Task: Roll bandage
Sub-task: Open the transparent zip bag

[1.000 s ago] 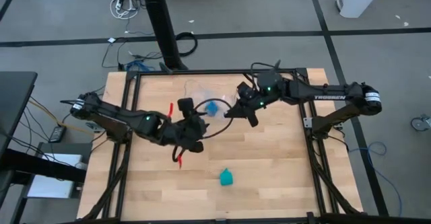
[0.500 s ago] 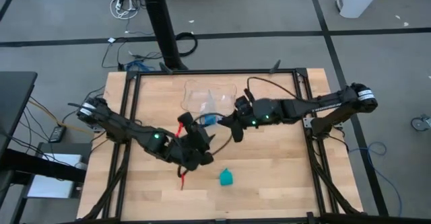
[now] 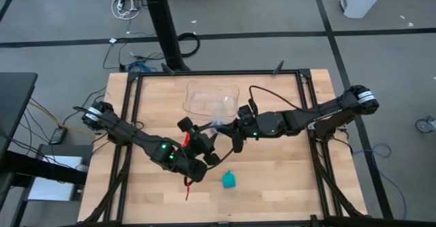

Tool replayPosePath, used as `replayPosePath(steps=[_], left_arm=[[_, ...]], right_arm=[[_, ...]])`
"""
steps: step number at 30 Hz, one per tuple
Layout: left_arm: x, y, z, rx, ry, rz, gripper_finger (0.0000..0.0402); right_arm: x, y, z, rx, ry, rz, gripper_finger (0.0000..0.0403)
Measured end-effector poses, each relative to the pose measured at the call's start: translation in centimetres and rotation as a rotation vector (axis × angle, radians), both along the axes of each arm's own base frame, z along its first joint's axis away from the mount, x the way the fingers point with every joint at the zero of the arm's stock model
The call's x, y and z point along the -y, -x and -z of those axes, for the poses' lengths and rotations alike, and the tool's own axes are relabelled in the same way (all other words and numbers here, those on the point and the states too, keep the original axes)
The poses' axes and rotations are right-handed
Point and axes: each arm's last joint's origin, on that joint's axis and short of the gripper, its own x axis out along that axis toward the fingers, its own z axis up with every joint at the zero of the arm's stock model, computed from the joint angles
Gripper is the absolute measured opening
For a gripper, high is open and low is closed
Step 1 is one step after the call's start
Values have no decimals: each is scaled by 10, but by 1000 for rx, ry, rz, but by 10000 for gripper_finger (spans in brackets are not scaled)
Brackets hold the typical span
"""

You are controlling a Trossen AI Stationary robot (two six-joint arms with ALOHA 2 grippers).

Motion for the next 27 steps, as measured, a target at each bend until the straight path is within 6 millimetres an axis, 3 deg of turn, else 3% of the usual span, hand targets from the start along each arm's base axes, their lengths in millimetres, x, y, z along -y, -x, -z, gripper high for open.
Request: replayPosePath(steps=[8, 18, 23, 27], left_arm=[[-1, 1, 1, -31, -18, 8, 194], [-1, 0, 0, -27, -16, 8, 153], [-1, 0, 0, -36, -24, 12, 118], [-1, 0, 0, -45, -33, 16, 66]], right_arm=[[-7, 1, -6, 59, -23, -9, 0], [-14, 3, -9, 98, -36, -11, 0], [-14, 3, -8, 89, -46, -13, 0], [-16, 1, -5, 76, -49, -39, 1]])
